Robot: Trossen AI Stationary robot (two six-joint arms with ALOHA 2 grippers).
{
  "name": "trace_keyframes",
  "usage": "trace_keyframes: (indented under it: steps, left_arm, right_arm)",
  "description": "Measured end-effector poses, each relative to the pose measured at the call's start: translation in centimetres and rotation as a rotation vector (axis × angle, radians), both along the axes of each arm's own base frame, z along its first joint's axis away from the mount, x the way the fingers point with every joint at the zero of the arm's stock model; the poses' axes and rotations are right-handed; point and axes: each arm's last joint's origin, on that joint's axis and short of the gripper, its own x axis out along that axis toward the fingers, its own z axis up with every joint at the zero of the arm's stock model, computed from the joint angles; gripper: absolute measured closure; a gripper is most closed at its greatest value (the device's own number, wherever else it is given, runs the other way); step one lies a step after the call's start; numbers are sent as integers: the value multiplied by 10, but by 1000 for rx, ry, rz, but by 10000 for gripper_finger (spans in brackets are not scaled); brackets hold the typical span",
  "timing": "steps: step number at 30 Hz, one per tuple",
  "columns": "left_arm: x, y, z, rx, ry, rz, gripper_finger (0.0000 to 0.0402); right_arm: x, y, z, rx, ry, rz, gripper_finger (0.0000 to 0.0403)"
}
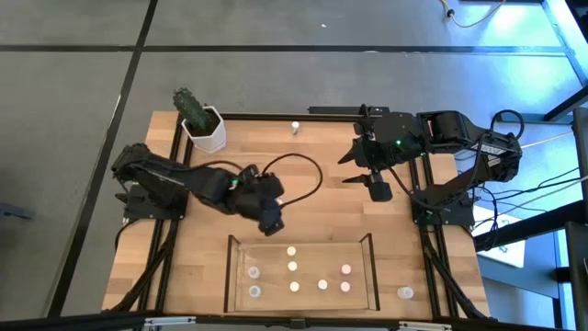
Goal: Pick and place medicine bottles onto shelf by color
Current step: Put the bottom blue pill bottle on the shelf aligned with the other blue pill bottle
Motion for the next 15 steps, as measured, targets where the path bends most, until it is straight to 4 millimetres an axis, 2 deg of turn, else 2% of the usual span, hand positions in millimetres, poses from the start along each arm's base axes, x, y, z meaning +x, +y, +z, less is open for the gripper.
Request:
trace_keyframes:
  steps: [5, 15]
  left_arm:
    - [-20, -24, 10, -33, -59, 5, 146]
    - [-55, -73, 8, -127, -139, 121, 146]
  right_arm:
    - [0, 0, 0, 0, 0, 0, 173]
    - [0, 0, 0, 0, 0, 0, 173]
